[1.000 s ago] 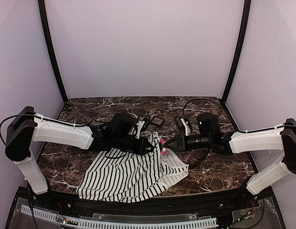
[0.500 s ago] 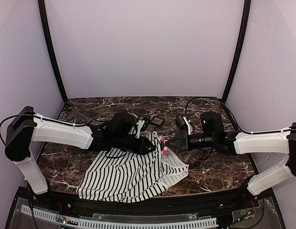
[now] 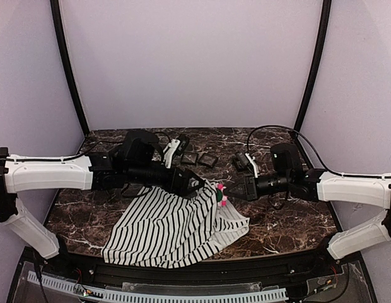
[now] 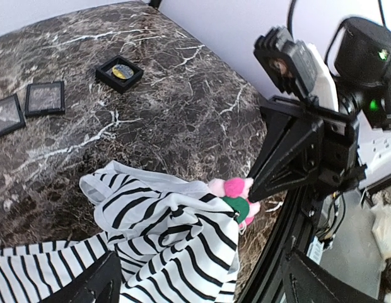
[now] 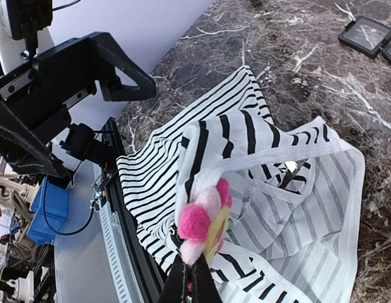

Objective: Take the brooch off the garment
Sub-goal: Pick up the brooch from the flattened clothing, then pass from the right arm to the left

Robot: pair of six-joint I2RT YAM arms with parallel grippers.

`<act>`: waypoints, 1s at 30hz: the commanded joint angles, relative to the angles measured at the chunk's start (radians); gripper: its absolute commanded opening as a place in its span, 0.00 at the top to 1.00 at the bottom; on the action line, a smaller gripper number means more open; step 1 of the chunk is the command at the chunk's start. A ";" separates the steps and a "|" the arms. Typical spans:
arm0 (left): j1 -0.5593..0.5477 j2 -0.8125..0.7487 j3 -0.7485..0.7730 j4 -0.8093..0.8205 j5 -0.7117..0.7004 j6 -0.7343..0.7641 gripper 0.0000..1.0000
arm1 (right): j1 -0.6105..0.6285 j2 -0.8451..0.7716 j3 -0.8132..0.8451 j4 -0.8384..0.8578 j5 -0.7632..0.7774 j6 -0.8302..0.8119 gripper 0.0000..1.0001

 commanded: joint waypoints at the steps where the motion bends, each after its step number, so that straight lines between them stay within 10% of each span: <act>1: -0.005 0.011 0.142 -0.250 0.098 0.198 0.09 | -0.030 -0.045 0.050 -0.060 -0.153 -0.093 1.00; 15: 0.014 0.126 0.395 -0.494 0.292 0.524 0.03 | -0.083 -0.099 0.037 0.134 -0.372 0.094 1.00; 30: 0.059 0.155 0.334 -0.389 0.403 0.527 0.04 | -0.084 -0.035 0.082 0.059 -0.227 0.120 1.00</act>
